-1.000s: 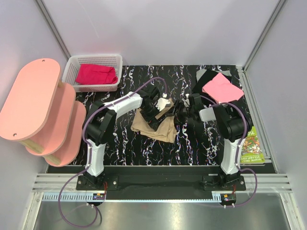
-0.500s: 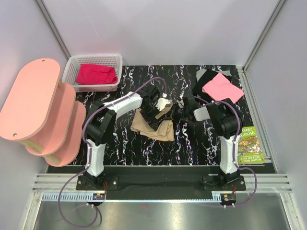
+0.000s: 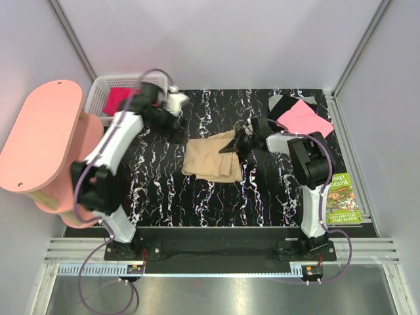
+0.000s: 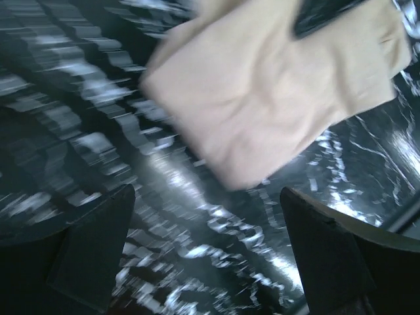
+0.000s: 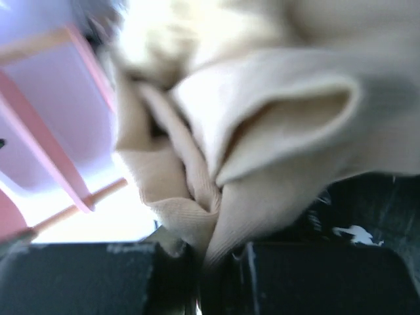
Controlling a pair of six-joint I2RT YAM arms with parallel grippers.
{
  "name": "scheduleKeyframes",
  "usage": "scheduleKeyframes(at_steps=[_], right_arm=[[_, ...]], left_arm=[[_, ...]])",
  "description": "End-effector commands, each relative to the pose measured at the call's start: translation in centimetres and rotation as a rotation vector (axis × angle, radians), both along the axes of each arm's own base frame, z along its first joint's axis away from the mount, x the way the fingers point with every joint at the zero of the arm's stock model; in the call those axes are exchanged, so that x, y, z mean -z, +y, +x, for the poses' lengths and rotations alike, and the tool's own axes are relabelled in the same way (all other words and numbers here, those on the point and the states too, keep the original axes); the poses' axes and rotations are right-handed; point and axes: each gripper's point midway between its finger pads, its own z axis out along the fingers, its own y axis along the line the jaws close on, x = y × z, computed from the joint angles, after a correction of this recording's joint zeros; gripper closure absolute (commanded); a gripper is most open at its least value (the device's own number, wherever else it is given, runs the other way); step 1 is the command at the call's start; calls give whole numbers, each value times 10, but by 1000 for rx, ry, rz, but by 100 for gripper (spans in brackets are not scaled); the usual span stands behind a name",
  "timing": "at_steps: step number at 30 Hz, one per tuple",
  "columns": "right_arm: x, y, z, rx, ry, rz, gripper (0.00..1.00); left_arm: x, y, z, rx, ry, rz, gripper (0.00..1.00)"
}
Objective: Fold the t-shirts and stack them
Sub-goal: Put the neatly folded tshirt into the corner of the board with the right arm
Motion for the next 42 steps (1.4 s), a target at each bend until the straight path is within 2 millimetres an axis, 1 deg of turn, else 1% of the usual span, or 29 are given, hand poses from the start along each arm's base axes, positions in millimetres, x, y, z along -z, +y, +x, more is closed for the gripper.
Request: scheduleKeyframes(at_steps=[1, 2, 3, 5, 6, 7, 8, 12, 13, 14, 16, 20, 21, 23, 24, 25, 27, 28, 29, 30, 31, 33, 36, 37, 38, 39, 40, 41, 42], right_arm=[[-83, -45, 64, 73, -166, 5, 100], [-90, -53, 71, 83, -175, -1, 100], [-110, -58, 85, 87, -222, 5, 100], [-115, -76, 95, 99, -209, -16, 100], [-131, -80, 105, 103, -246, -7, 100], [-134, -89, 109, 110, -239, -8, 100], [-143, -91, 117, 113, -260, -3, 100], [-160, -110, 135, 139, -282, 15, 100], [-161, -112, 136, 138, -273, 16, 100], [-171, -119, 142, 150, -298, 15, 100], [-180, -129, 146, 169, -310, 10, 100], [-201, -178, 159, 270, -345, -2, 100], [-204, -199, 163, 310, -350, -9, 100], [-212, -218, 163, 349, -358, -11, 100], [-213, -236, 163, 375, -357, -11, 100], [-218, -243, 161, 385, -365, -11, 100], [-218, -259, 157, 411, -360, -16, 100], [-223, -273, 154, 437, -369, -21, 100], [-216, -279, 150, 449, -349, -24, 100], [-215, -286, 148, 460, -350, -29, 100], [-214, -299, 146, 484, -347, -35, 100], [-203, -308, 140, 504, -317, -39, 100], [-178, -323, 134, 542, -250, -50, 100], [-163, -329, 129, 561, -208, -54, 100], [-156, -333, 127, 571, -192, -66, 100], [-144, -339, 122, 594, -145, -99, 97], [-136, -343, 118, 606, -115, -128, 83], [-128, -348, 114, 603, -103, -177, 78], [-110, -355, 102, 620, -13, -248, 77]], left_arm=[[-76, 37, -23, -25, -159, -52, 1], [-87, 42, -32, -24, -202, -47, 1], [-80, 45, -39, -26, -187, -37, 1], [-86, 49, -50, -31, -211, -38, 1], [-80, 50, -56, -31, -193, -47, 1], [-79, 54, -58, -41, -189, -55, 1], [-76, 56, -62, -46, -178, -59, 1], [-68, 66, -67, -76, -152, -77, 1], [-67, 68, -68, -78, -153, -78, 1], [-63, 69, -69, -81, -141, -77, 1], [-61, 71, -70, -87, -137, -73, 1], [-57, 75, -70, -99, -125, -75, 1], [-57, 75, -70, -99, -125, -79, 1], [-56, 76, -69, -99, -125, -79, 1], [-56, 76, -69, -99, -123, -78, 1], [-55, 76, -68, -101, -120, -79, 1], [-55, 75, -69, -96, -114, -86, 1], [-53, 74, -69, -94, -109, -89, 1], [-52, 73, -69, -93, -104, -92, 1], [-53, 72, -69, -89, -102, -100, 1], [-51, 72, -68, -90, -96, -98, 1], [-52, 71, -68, -90, -96, -101, 1], [-56, 72, -67, -91, -109, -102, 1], [-58, 72, -66, -90, -116, -102, 1], [-60, 72, -66, -89, -123, -101, 1], [-60, 72, -66, -90, -123, -98, 1], [-60, 72, -66, -88, -125, -97, 1], [-60, 73, -66, -89, -126, -96, 1], [-60, 73, -66, -88, -129, -96, 1]])
